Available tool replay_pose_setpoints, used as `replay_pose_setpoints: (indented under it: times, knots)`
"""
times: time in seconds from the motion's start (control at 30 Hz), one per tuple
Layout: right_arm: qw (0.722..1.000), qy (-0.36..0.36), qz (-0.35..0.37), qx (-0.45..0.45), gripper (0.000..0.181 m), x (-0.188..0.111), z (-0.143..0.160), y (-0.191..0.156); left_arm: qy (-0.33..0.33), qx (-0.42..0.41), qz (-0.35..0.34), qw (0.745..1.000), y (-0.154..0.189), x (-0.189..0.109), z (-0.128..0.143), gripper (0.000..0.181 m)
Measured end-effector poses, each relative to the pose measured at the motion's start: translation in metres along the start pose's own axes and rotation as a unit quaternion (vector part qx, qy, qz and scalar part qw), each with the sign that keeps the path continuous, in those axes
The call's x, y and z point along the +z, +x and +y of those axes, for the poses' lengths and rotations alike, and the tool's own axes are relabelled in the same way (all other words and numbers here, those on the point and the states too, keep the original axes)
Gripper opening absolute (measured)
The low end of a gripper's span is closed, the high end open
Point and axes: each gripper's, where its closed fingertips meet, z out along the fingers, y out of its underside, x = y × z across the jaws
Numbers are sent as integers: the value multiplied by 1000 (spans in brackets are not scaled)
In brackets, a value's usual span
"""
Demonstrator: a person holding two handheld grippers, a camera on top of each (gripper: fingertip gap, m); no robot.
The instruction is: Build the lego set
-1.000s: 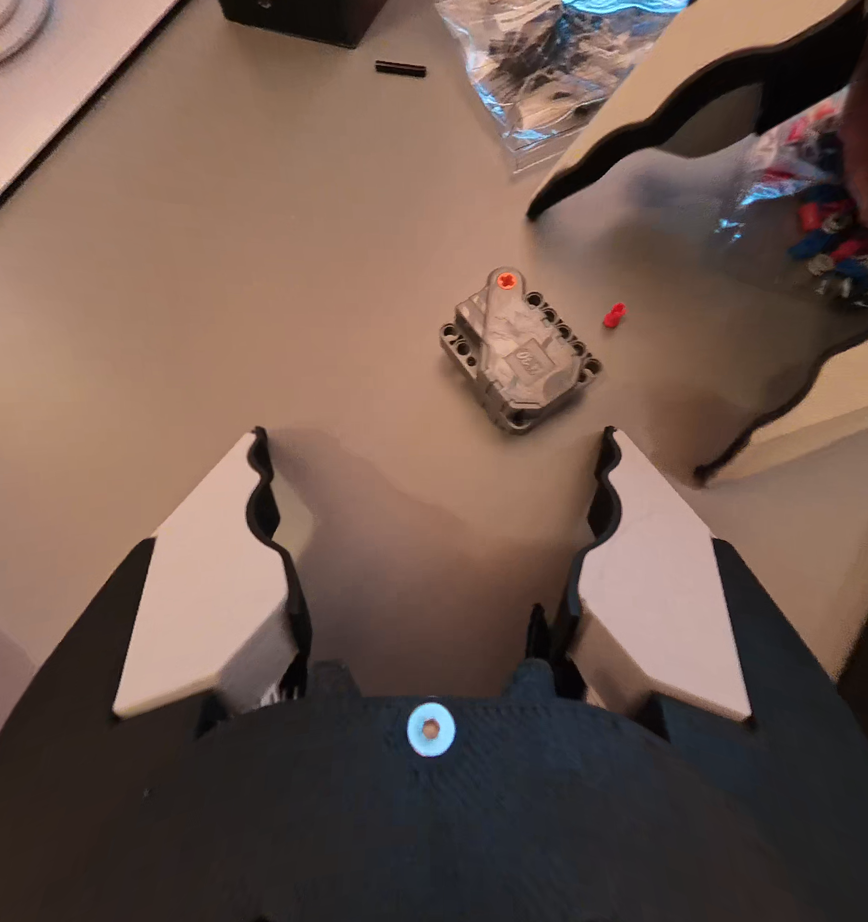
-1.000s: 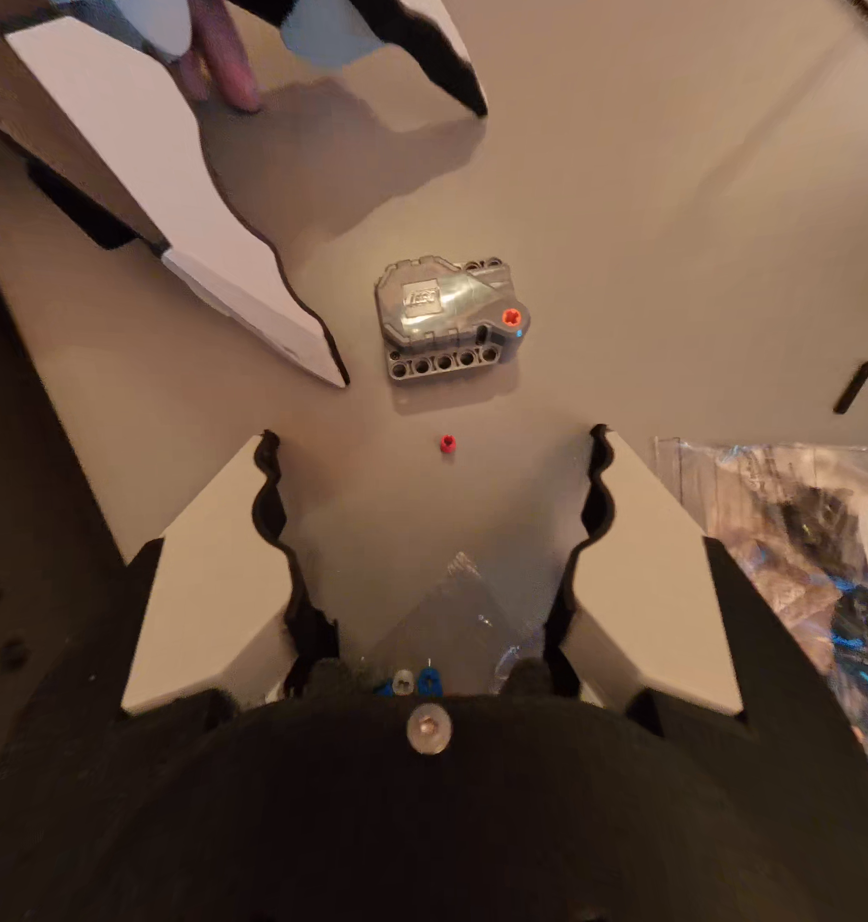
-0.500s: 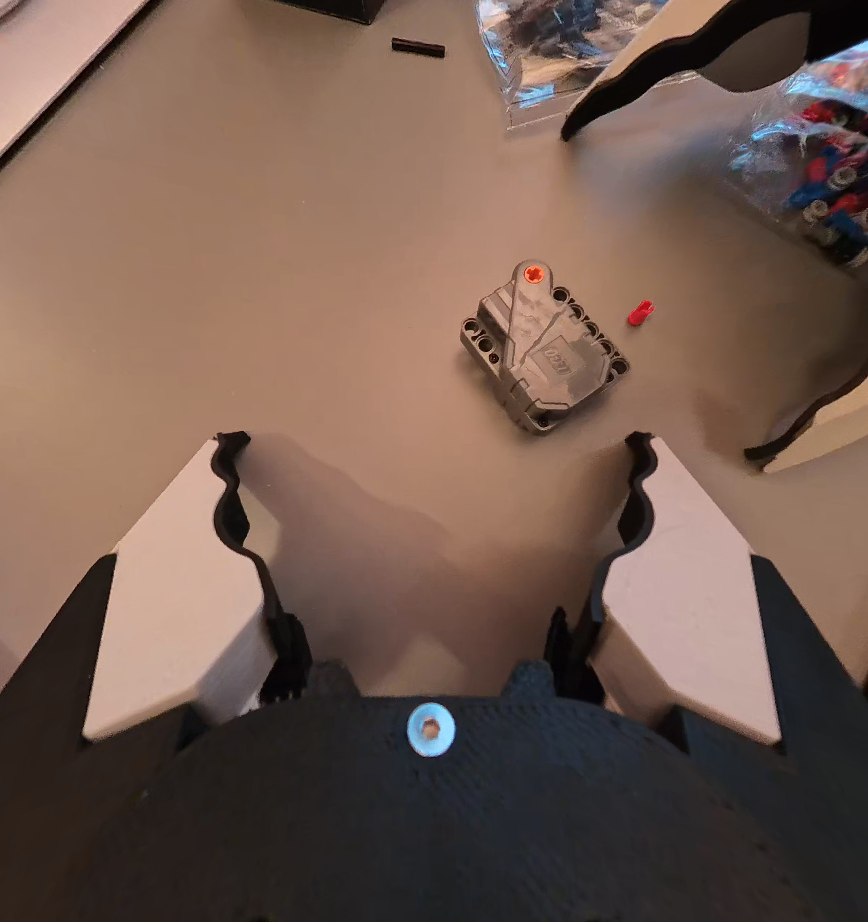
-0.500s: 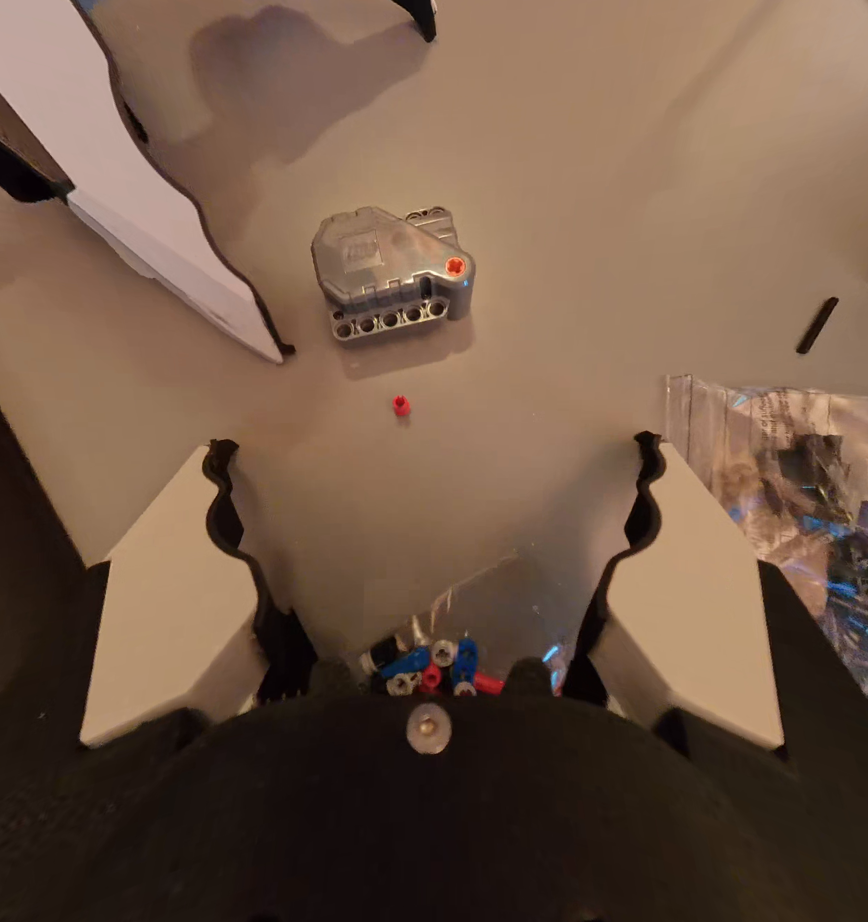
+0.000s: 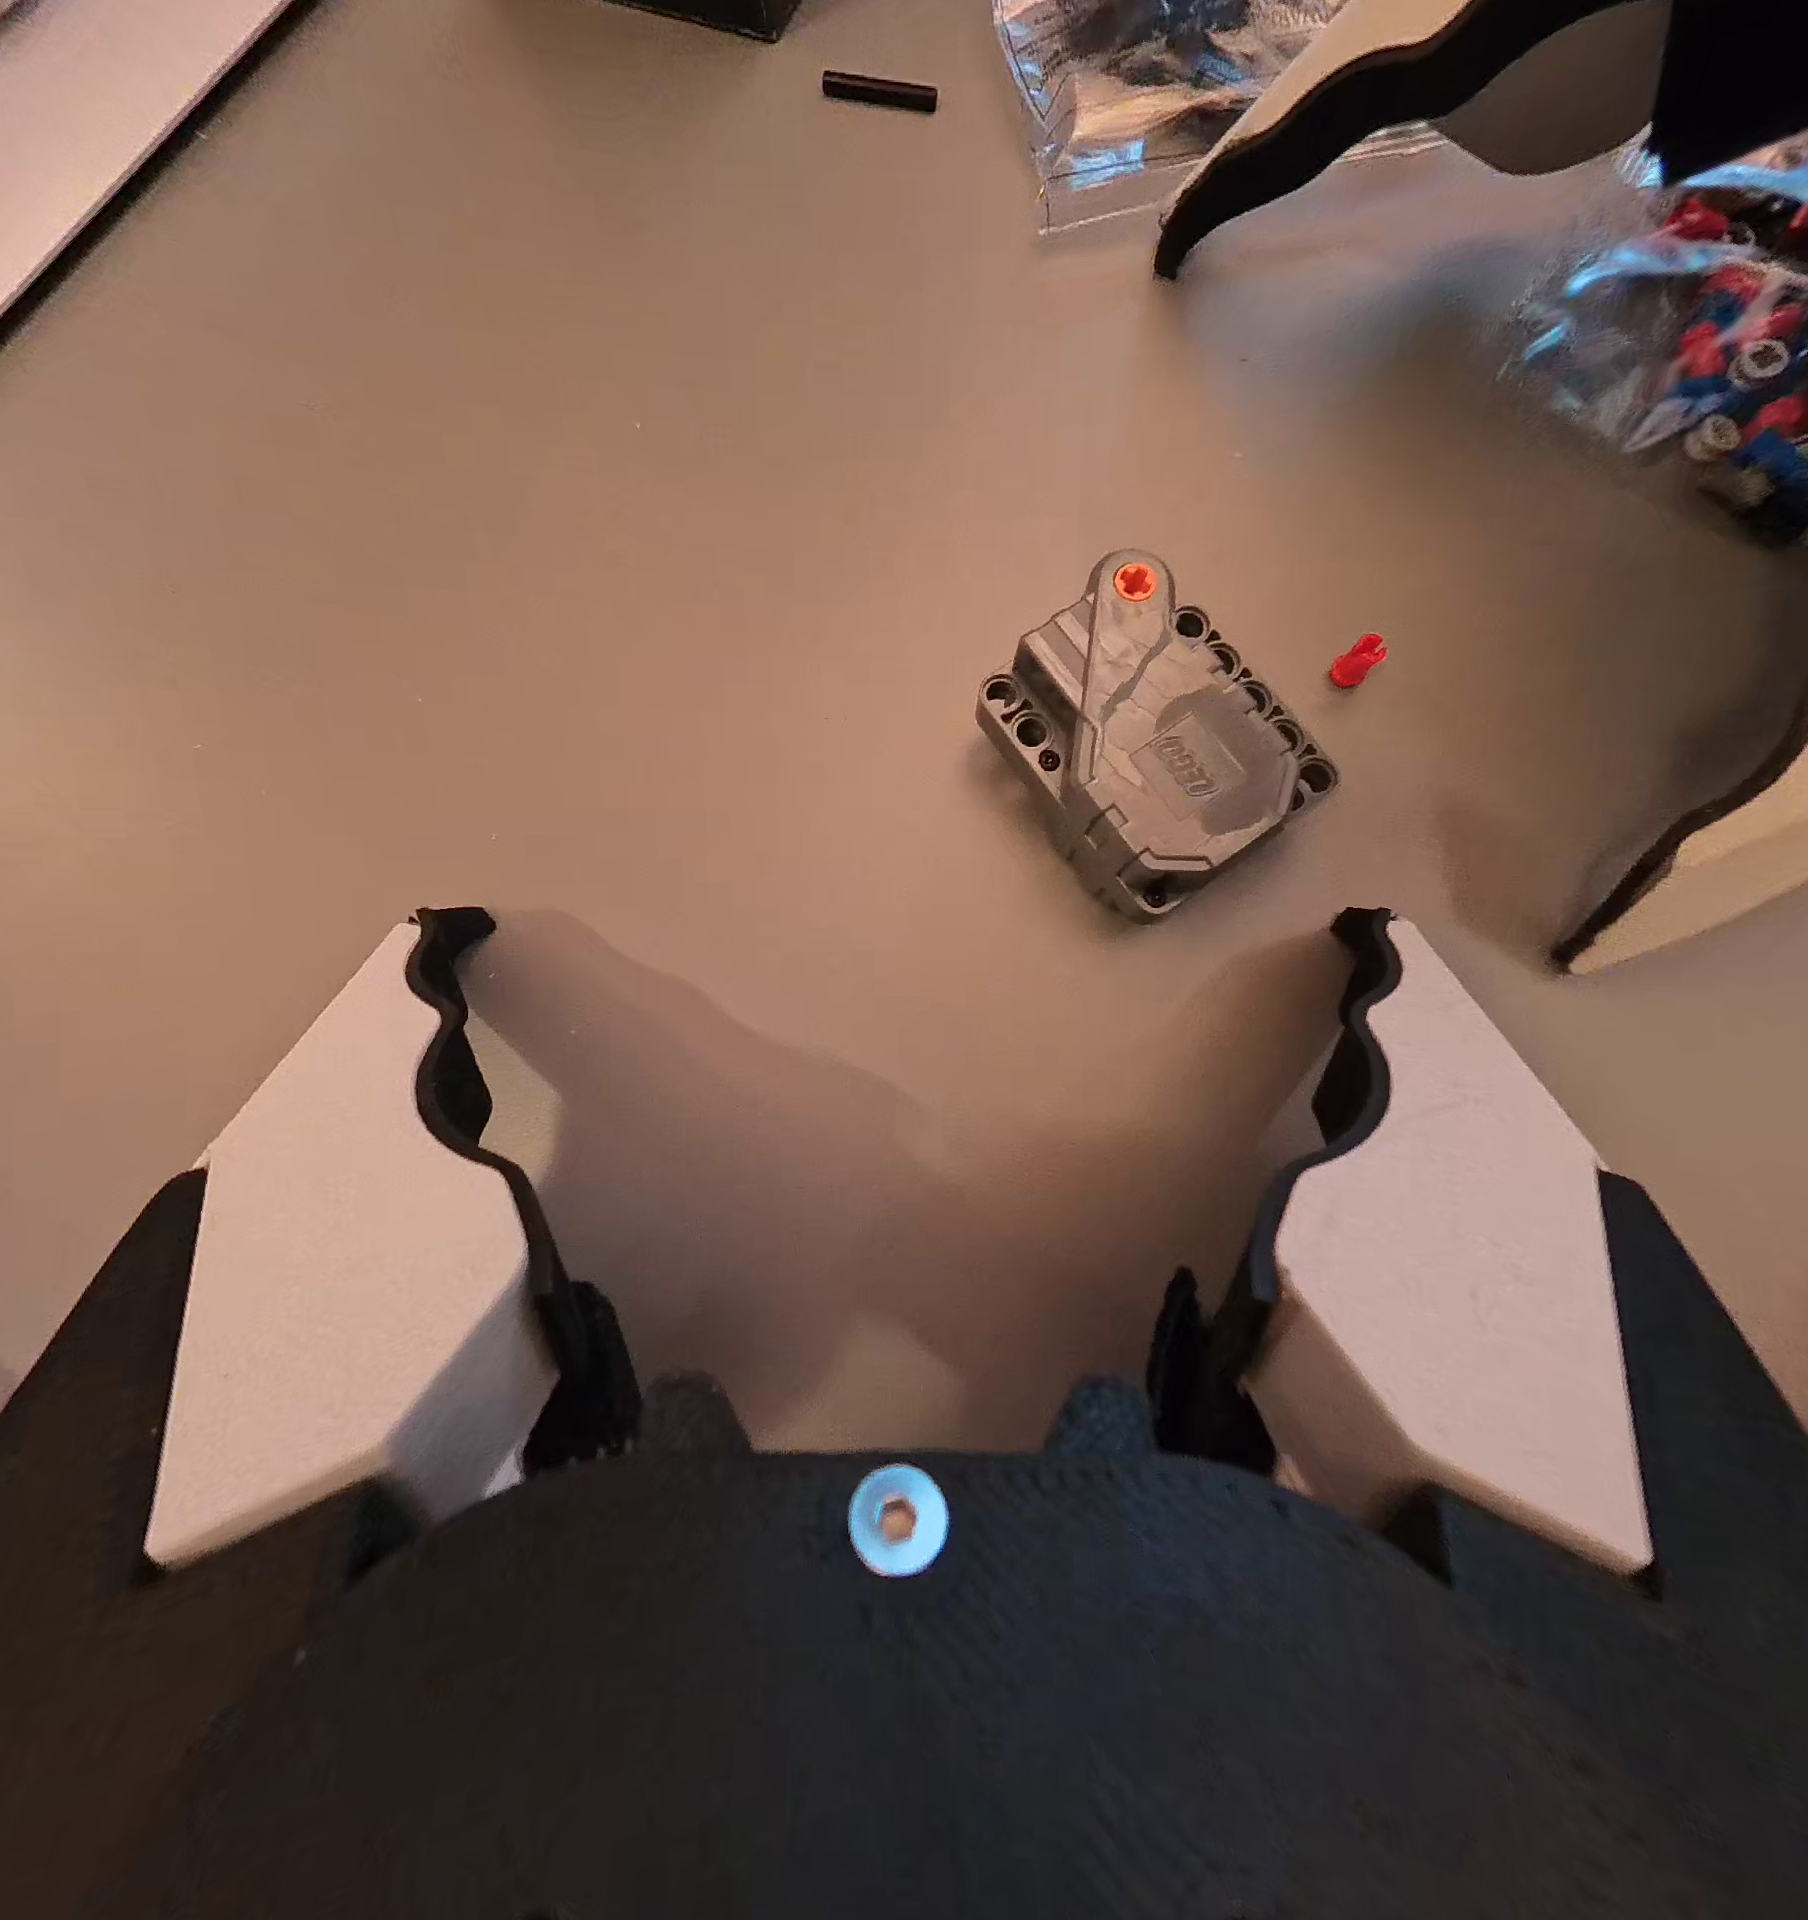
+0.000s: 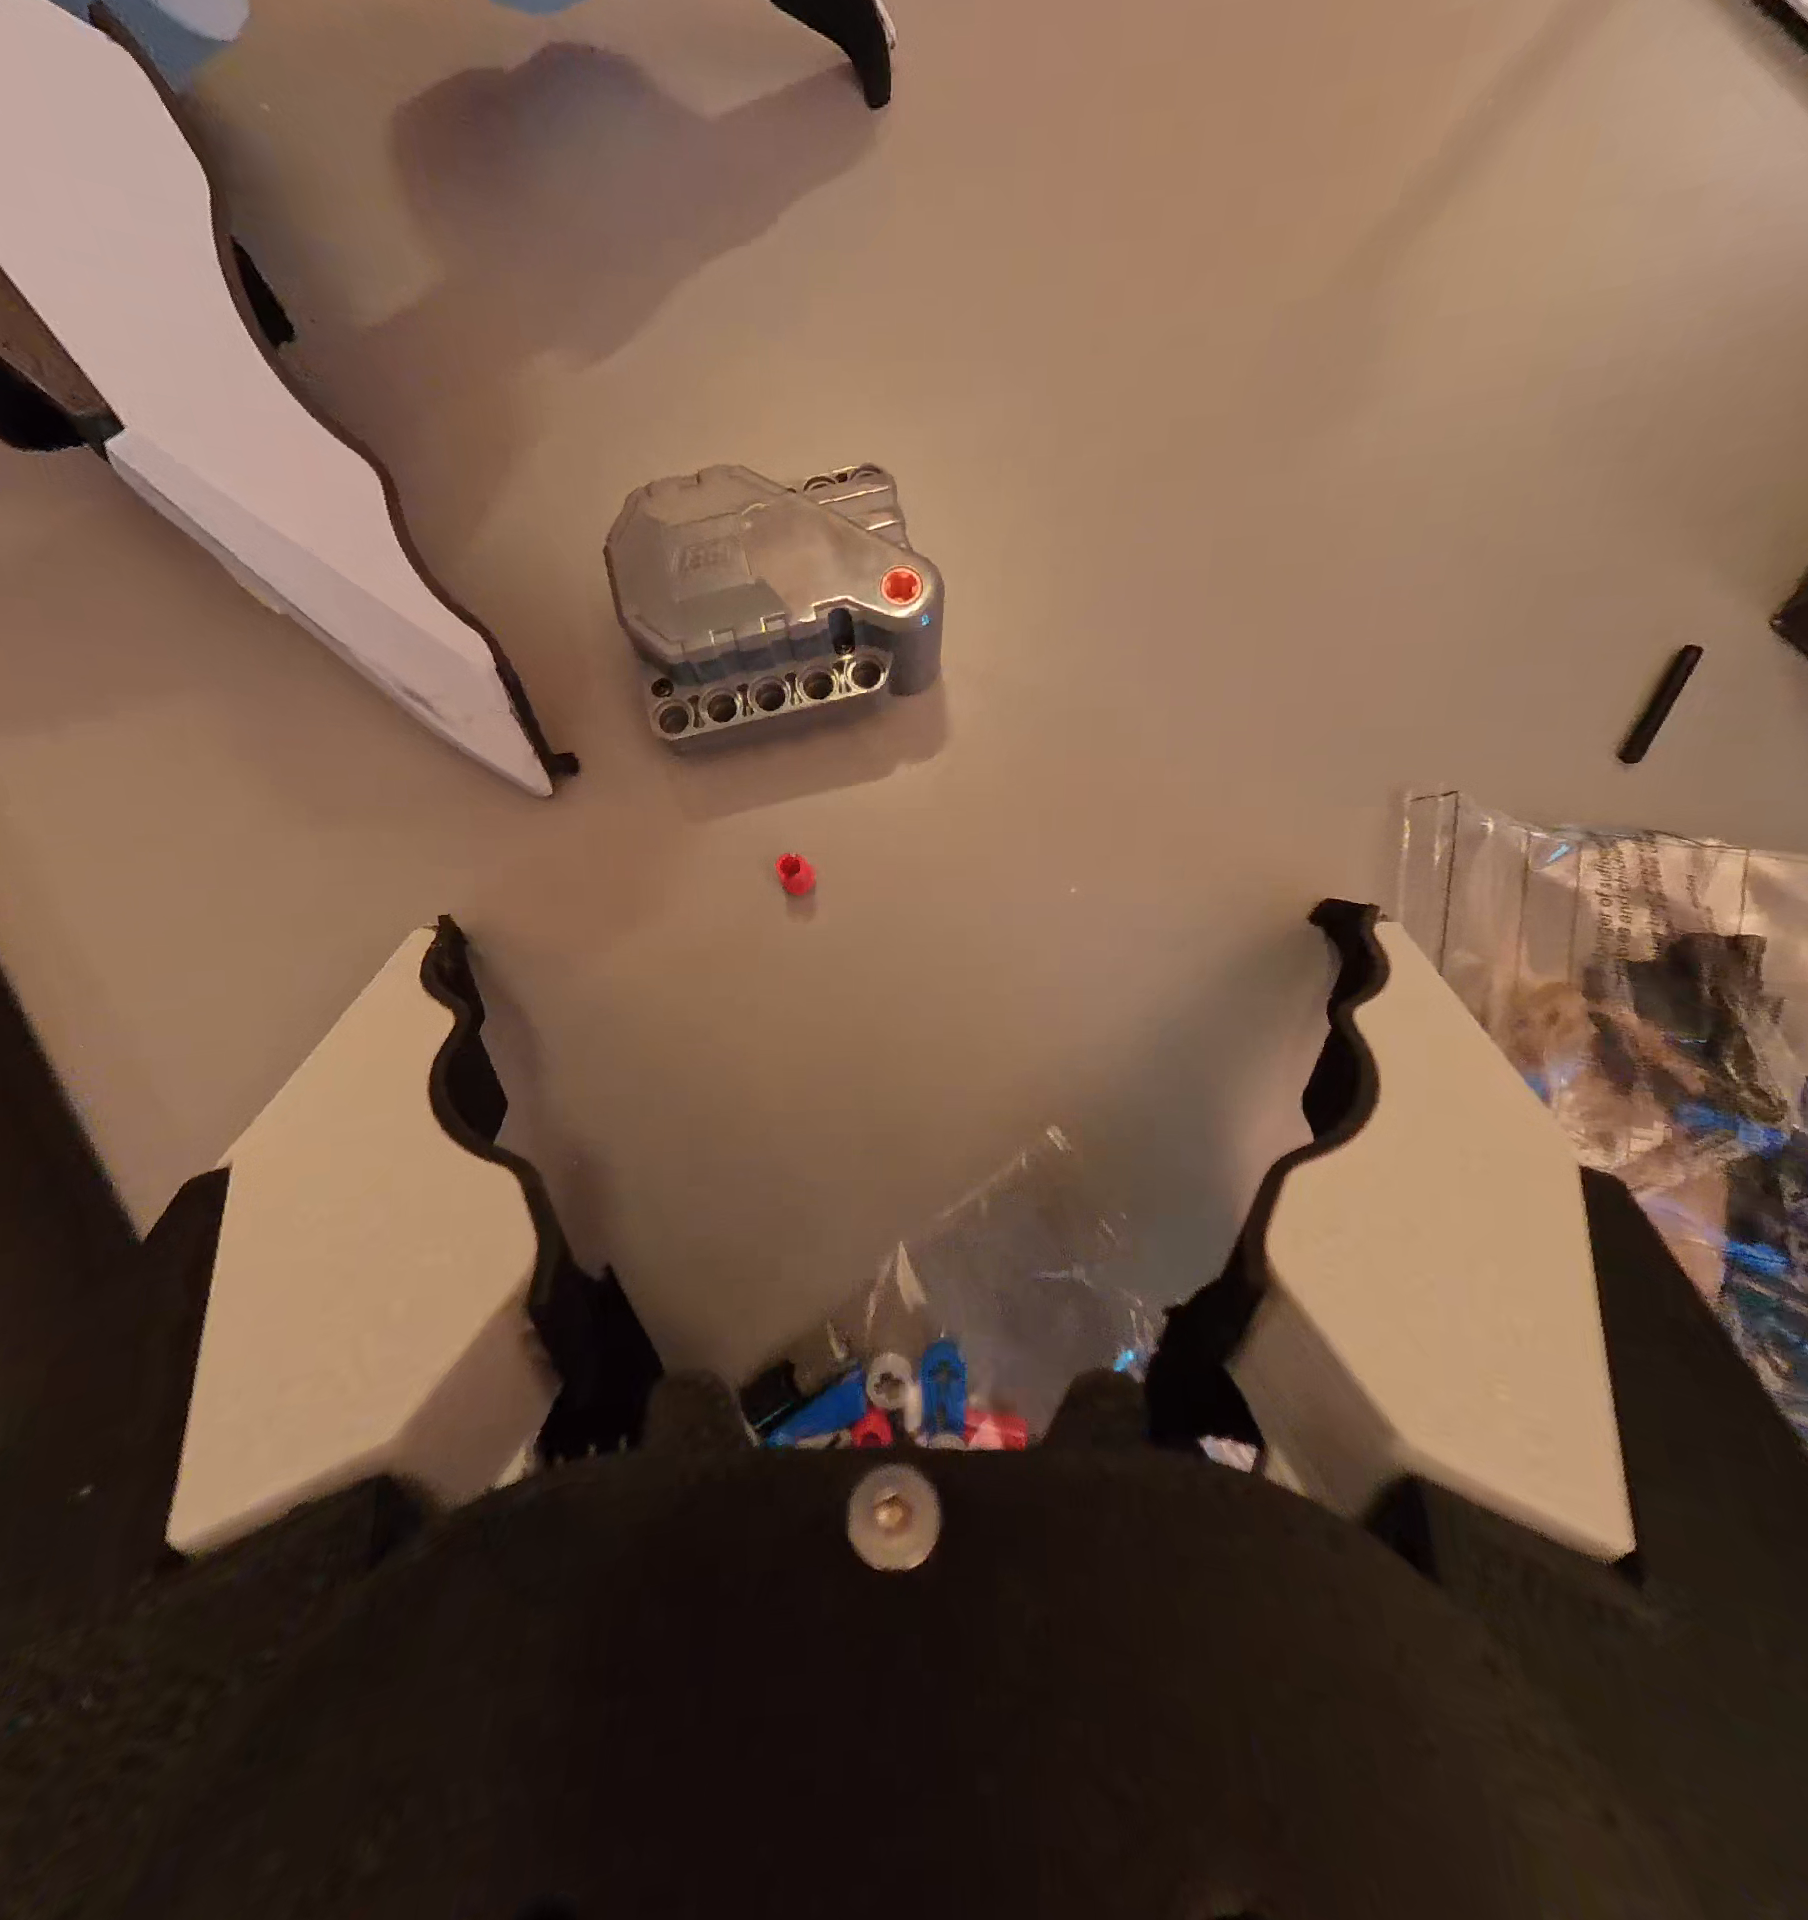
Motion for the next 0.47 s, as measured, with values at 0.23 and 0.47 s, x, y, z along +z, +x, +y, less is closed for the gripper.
replay_pose_setpoints:
  times: [0.23,0.47]
  knots:
    - [1000,12,-1,2,156,1,-1,-1,2,-2,0,1000,0,1,-1,158]
    - [1000,22,0,3,156,3,-4,-1,3,-3,-2,1000,-2,4,-2,158]
